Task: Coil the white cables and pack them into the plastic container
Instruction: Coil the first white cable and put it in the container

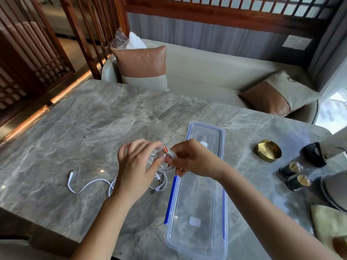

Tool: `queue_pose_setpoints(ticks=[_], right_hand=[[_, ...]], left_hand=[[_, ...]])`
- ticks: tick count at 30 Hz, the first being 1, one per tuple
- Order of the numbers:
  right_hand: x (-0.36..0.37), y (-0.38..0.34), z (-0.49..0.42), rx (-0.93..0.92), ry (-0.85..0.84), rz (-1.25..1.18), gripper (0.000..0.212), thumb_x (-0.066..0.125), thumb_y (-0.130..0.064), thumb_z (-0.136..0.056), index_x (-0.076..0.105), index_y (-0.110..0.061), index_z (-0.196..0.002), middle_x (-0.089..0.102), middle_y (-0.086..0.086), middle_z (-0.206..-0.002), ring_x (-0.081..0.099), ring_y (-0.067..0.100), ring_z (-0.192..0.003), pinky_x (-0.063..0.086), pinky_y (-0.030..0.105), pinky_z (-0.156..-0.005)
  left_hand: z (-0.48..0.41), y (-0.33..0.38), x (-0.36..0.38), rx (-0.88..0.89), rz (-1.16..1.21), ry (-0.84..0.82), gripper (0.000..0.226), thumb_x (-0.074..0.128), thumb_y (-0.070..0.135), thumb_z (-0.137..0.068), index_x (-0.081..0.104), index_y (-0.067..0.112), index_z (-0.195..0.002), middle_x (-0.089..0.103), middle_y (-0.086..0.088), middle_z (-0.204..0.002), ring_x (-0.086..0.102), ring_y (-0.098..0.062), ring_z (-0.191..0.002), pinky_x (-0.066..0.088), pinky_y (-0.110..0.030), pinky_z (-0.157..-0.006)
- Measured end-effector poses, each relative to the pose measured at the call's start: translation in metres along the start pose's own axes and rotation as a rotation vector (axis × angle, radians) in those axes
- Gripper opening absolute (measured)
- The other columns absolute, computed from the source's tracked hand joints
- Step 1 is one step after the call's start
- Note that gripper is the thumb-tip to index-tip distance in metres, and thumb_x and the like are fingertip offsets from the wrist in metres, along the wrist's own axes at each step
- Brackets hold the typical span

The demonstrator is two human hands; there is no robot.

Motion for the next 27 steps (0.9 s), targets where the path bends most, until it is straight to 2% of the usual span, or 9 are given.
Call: queue_pose_setpoints(ticks=[3,7,10,13,16,19,22,25,27], right_hand=[[-0.005,0.001,-0.001,0.011,-0.033,-0.172,0.006,0.064,-0.008,-0.087,0.070,-0.008,-0.088,0.065,-0.004,-0.060,0.062,0.005,-0.054,0.053,0.016,-0.054],[-0.006,0.003,0.001,-0.003,-0.003,-0.317,0.010,0.065,-0.010,-0.085,0.071,-0.017,-0.082,0.066,-0.004,-0.061,0.062,0.006,-0.056,0.056,0.018,-0.058],[-0.003,0.006,0.003,-0.010,0.039,-0.388,0.011,0.064,-0.009,-0.085,0.071,-0.016,-0.082,0.065,-0.002,-0.061,0.061,0.004,-0.055,0.056,0.017,-0.058],[-0.003,0.008,0.003,0.003,0.052,-0.474,0.010,0.062,-0.009,-0.086,0.071,-0.013,-0.088,0.067,-0.006,-0.063,0.060,0.003,-0.056,0.055,0.015,-0.057],[-0.003,0.007,0.001,0.013,0.073,-0.524,0.011,0.063,-0.008,-0.086,0.070,-0.009,-0.093,0.067,-0.005,-0.069,0.060,0.003,-0.056,0.054,0.015,-0.056],[-0.003,0.004,-0.002,-0.011,0.201,-0.566,0.013,0.063,-0.006,-0.086,0.066,-0.008,-0.098,0.059,0.000,-0.072,0.060,0.004,-0.053,0.054,0.017,-0.055],[-0.006,0.001,0.002,-0.024,0.362,-0.480,0.009,0.060,-0.016,-0.090,0.059,-0.007,-0.090,0.050,0.000,-0.060,0.050,0.007,-0.040,0.043,0.018,-0.041],[0.021,0.006,0.009,0.078,0.156,-0.299,0.037,0.043,-0.036,-0.097,0.066,-0.012,-0.079,0.055,-0.003,-0.052,0.044,0.007,-0.035,0.034,0.016,-0.037],[0.044,0.014,0.013,0.216,0.029,-0.394,0.045,0.034,-0.043,-0.099,0.069,-0.014,-0.095,0.067,-0.001,-0.068,0.053,0.007,-0.044,0.042,0.015,-0.041]], left_hand=[[-0.001,-0.007,0.000,-0.158,0.299,-0.049,0.022,0.056,0.043,-0.082,0.067,0.025,-0.089,0.070,0.009,-0.077,0.062,-0.008,-0.075,0.047,-0.033,-0.075],[0.006,-0.011,0.011,-0.378,0.561,-0.047,0.024,0.061,0.034,-0.084,0.071,0.013,-0.080,0.070,-0.006,-0.067,0.057,-0.012,-0.062,0.046,-0.033,-0.060],[0.012,-0.012,0.019,-0.540,0.870,-0.039,0.014,0.064,0.022,-0.084,0.074,0.012,-0.083,0.070,0.003,-0.064,0.059,-0.003,-0.056,0.049,-0.019,-0.051],[0.016,-0.011,0.025,-0.627,1.131,-0.130,0.021,0.064,0.028,-0.077,0.075,0.014,-0.087,0.075,0.001,-0.079,0.062,-0.004,-0.065,0.053,-0.017,-0.060],[0.015,-0.008,0.026,-0.681,1.286,-0.142,0.021,0.061,0.031,-0.073,0.076,0.015,-0.076,0.074,0.001,-0.078,0.065,-0.004,-0.070,0.055,-0.018,-0.065],[0.011,-0.006,0.026,-0.740,1.304,-0.011,0.022,0.058,0.026,-0.081,0.073,0.014,-0.069,0.072,0.003,-0.073,0.064,-0.008,-0.071,0.054,-0.017,-0.064],[0.009,-0.011,0.024,-0.835,1.335,0.182,0.023,0.056,0.021,-0.088,0.069,0.016,-0.071,0.069,-0.001,-0.076,0.057,-0.012,-0.072,0.055,-0.017,-0.063],[0.006,-0.013,0.021,-0.853,1.350,0.294,0.025,0.056,0.024,-0.089,0.068,0.018,-0.068,0.066,0.003,-0.072,0.054,-0.011,-0.071,0.053,-0.019,-0.067],[0.004,-0.012,0.022,-0.840,1.310,0.308,0.028,0.057,0.031,-0.087,0.070,0.022,-0.064,0.067,0.011,-0.067,0.057,-0.008,-0.071,0.049,-0.021,-0.074]])
Point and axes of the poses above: each hand's wrist, its own z-axis away from the middle knuckle, its own x-axis out of the palm, y = z × x, the point moved 6 cm from there along -z, towards the middle knuckle
